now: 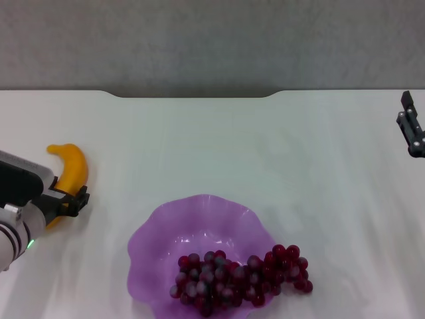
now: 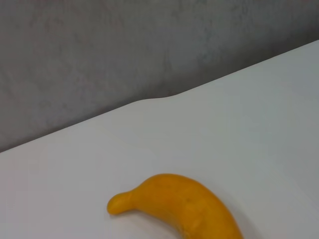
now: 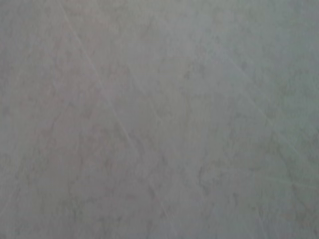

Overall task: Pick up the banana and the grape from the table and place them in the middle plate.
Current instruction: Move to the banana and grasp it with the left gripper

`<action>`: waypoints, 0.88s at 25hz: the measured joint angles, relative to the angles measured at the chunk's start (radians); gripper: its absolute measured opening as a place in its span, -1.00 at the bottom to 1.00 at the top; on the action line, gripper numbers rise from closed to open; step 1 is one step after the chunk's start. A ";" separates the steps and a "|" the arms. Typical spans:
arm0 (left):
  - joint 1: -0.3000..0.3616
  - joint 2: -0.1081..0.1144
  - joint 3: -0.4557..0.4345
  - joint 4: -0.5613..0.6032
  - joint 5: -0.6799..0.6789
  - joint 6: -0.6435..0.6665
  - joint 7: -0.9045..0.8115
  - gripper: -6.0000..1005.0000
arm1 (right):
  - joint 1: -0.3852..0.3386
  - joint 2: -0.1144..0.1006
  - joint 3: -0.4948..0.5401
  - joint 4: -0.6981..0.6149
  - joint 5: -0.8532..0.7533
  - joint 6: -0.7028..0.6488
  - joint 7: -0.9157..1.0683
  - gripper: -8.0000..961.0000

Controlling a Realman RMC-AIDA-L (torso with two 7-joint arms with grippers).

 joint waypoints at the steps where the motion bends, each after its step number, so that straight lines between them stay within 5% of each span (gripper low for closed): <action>1: 0.000 0.000 0.000 0.000 0.000 -0.001 0.000 0.30 | 0.000 0.000 0.000 0.000 0.000 0.000 0.000 0.46; 22: -0.027 0.000 -0.012 -0.018 -0.007 -0.115 -0.001 0.02 | -0.005 0.000 0.000 0.000 0.005 0.000 0.000 0.46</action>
